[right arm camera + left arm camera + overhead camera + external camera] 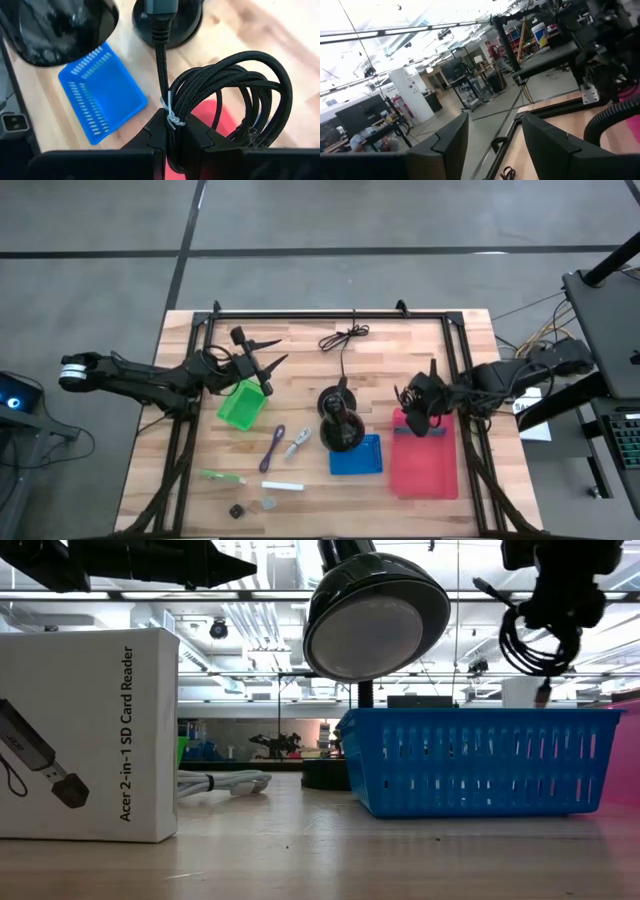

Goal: Pick and place items into bin
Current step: Put the black charger cable into the pink bin

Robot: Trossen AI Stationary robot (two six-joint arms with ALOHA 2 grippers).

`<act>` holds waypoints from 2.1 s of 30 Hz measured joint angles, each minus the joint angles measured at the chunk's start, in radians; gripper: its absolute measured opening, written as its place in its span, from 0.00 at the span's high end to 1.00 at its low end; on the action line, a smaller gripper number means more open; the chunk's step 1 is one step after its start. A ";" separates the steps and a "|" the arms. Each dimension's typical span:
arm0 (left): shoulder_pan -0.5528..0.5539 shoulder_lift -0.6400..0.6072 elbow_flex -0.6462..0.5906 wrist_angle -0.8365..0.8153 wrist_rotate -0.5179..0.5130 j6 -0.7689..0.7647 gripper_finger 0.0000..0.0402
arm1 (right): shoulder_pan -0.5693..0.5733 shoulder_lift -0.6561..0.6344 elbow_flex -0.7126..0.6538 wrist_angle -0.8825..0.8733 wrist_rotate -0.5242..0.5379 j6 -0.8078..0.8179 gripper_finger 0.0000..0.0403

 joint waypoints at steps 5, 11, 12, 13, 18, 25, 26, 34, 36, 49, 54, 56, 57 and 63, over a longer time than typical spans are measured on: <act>0.000 0.001 -0.002 0.000 0.000 -0.009 0.57 | 0.070 0.046 0.000 0.003 0.000 0.092 0.95; 0.000 0.001 -0.002 0.000 0.000 -0.006 0.57 | 0.146 0.094 0.003 0.003 -0.006 0.188 0.95; 0.000 0.001 -0.002 0.000 -0.001 -0.004 0.57 | 0.158 0.099 0.003 0.003 -0.006 0.204 0.95; 0.000 0.002 -0.002 0.000 -0.001 -0.003 0.57 | 0.170 0.105 0.003 0.003 -0.007 0.220 0.95; 0.000 0.002 -0.002 0.000 -0.001 -0.002 0.57 | 0.224 0.125 0.003 0.002 -0.008 0.302 0.95; 0.000 0.002 -0.002 0.000 -0.001 -0.002 0.57 | 0.283 0.162 0.003 -0.019 -0.008 0.383 0.95; 0.000 0.002 -0.002 -0.001 -0.001 -0.001 0.57 | 0.290 0.168 0.003 -0.027 -0.010 0.395 0.95; 0.000 0.002 -0.002 -0.001 -0.001 -0.001 0.57 | 0.318 0.211 0.003 -0.081 -0.035 0.469 0.95; 0.000 0.002 -0.003 0.000 -0.001 -0.001 0.57 | 0.318 0.223 0.003 -0.083 -0.035 0.471 0.95; 0.000 0.002 -0.017 0.000 -0.001 -0.001 0.57 | 0.318 0.314 0.004 -0.130 -0.054 0.479 0.95; 0.000 0.002 -0.017 0.001 -0.001 -0.001 0.57 | 0.318 0.357 0.004 -0.127 -0.053 0.501 0.95; 0.000 0.002 -0.017 0.001 -0.001 -0.001 0.57 | 0.318 0.378 0.004 -0.126 -0.054 0.487 0.95; 0.000 0.002 -0.017 0.001 -0.001 -0.001 0.57 | 0.318 0.387 0.004 -0.124 -0.056 0.478 0.95; 0.000 0.002 -0.017 0.008 -0.002 -0.001 0.57 | 0.318 0.423 0.004 -0.092 -0.061 0.443 0.95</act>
